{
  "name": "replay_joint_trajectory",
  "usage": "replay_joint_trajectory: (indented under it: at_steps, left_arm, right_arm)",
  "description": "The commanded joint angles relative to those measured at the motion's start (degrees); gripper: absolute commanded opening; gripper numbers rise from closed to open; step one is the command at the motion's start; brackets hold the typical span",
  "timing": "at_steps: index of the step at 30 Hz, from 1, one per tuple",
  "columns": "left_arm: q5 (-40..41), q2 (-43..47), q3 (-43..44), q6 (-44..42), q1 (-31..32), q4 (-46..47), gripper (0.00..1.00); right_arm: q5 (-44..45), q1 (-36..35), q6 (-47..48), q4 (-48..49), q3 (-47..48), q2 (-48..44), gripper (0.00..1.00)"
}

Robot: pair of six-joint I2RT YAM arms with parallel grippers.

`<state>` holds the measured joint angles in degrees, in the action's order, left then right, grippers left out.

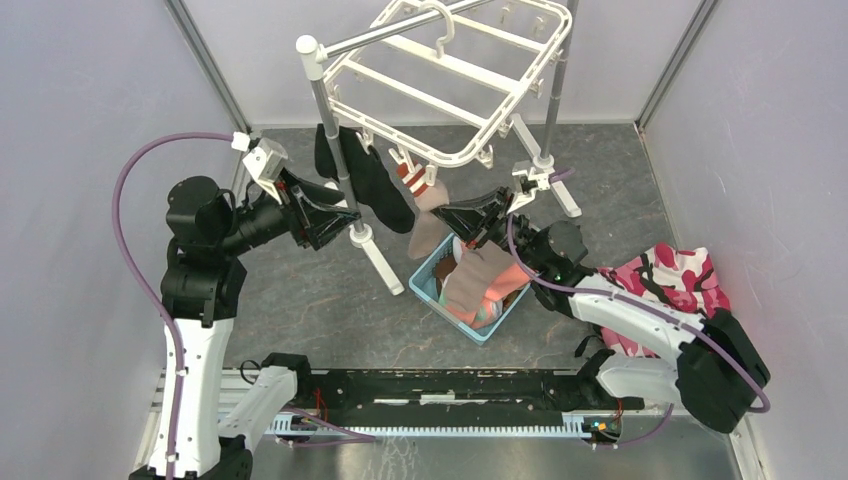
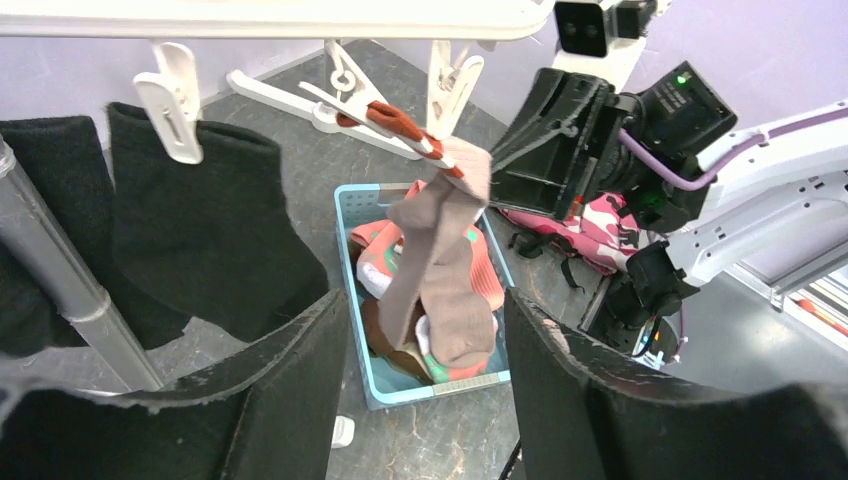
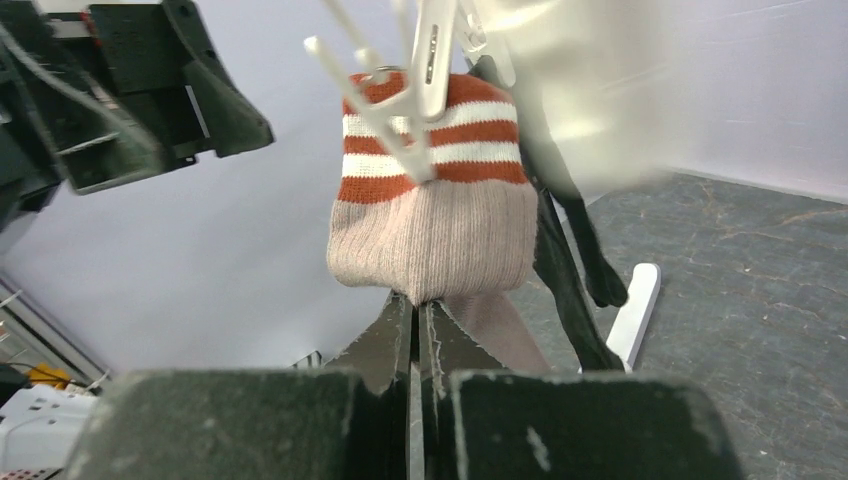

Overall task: Remove the socks clipped to the hanger
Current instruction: Remove the sock from the hanger.

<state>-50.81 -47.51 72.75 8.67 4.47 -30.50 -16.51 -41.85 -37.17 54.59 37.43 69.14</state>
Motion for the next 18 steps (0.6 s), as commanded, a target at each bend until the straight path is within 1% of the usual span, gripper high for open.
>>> replay_joint_trajectory:
  at_steps: [1,5,7,10,14,18]
  left_arm:
    - [-1.38,-2.19,-1.29,6.44,-0.18,7.95,0.62]
    - [-2.94,-5.27,-0.64,11.12,0.94,11.41,0.61]
    - [-2.29,-6.63,-0.02,13.04,3.3,12.71,0.64]
    - [1.62,-8.43,0.88,13.78,7.65,12.94,0.72]
    - [4.29,-9.47,0.3,13.03,9.5,12.34,0.75]
    - [6.48,-10.36,1.71,9.48,10.54,10.09,0.76]
  right_arm:
    - [-1.67,0.22,1.1,-5.13,-0.82,-4.32,0.0]
    - [-1.5,0.41,1.63,-8.62,-1.39,-7.92,0.0]
    - [-1.95,0.43,1.23,-8.71,-1.23,-7.93,0.0]
    - [-3.41,0.38,-0.12,-8.51,-0.32,-6.05,0.0]
    - [-5.55,0.41,-1.94,-8.89,0.99,-4.7,0.0]
    - [-5.59,2.56,-1.51,-13.74,2.91,-7.52,0.0]
